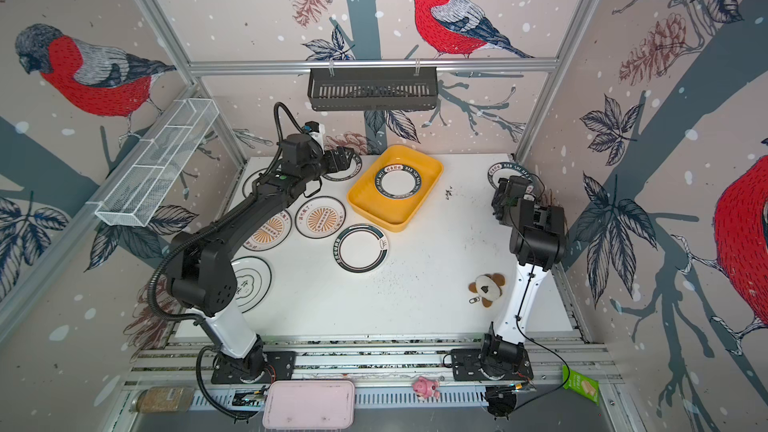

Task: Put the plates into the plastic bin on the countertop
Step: 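Grasp another 'HAO SHI HAO WEI' plate near the wall with the right gripper, then lift the plate upright toward the left gripper and close the left gripper on it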

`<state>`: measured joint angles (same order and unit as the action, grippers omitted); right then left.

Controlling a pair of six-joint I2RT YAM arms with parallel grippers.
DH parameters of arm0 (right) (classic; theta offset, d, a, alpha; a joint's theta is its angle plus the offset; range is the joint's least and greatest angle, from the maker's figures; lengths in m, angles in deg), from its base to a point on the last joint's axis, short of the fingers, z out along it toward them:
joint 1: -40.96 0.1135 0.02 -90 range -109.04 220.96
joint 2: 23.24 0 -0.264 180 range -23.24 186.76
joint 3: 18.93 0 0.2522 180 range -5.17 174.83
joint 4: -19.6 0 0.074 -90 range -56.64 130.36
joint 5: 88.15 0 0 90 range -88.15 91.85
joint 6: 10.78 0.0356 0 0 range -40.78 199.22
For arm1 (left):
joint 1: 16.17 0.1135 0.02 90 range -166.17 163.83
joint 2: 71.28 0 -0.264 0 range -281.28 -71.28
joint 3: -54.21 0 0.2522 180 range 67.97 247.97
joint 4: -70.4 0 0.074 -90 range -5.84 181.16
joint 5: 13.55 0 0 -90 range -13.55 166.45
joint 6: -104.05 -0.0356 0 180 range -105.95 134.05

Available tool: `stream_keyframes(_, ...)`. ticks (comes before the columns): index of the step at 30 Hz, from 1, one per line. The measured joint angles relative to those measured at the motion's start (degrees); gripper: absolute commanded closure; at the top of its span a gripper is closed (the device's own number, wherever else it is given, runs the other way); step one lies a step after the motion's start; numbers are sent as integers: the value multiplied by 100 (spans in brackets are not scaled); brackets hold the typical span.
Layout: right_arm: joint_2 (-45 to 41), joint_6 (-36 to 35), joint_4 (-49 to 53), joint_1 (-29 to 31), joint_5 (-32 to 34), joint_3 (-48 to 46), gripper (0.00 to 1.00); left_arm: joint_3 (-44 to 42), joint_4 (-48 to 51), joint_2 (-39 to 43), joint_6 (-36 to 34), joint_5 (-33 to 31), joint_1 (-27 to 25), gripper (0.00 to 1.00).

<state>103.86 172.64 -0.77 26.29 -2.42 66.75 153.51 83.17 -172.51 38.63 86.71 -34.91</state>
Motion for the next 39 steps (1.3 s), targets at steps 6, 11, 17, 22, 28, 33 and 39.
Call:
stream_keyframes(6, 251, 256, 339, -2, 39, 282, 77, -2, -72, -15, 243, -35, 87, 7)
stream_keyframes(11, 243, 229, 562, -17, 37, 319, 92, -90, -337, -13, 409, 4, 208, 7)
stream_keyframes(17, 225, 225, 433, -63, 15, 262, 96, -181, -442, 0, 538, 107, 221, 6)
stream_keyframes(22, 168, -15, 745, -61, 15, 424, 97, -358, -706, 44, 549, 516, 240, 4)
stream_keyframes(28, -400, -551, 1515, 4, -76, 212, 97, -553, -975, 155, 671, 1169, 243, 4)
stream_keyframes(33, -1128, -1047, 1836, 219, -321, -278, 97, -758, -1207, 251, 841, 1615, 243, 4)
stream_keyframes(39, -2114, -1707, 1952, 538, -732, -999, 97, -793, -1539, 219, 1115, 2079, 243, 4)
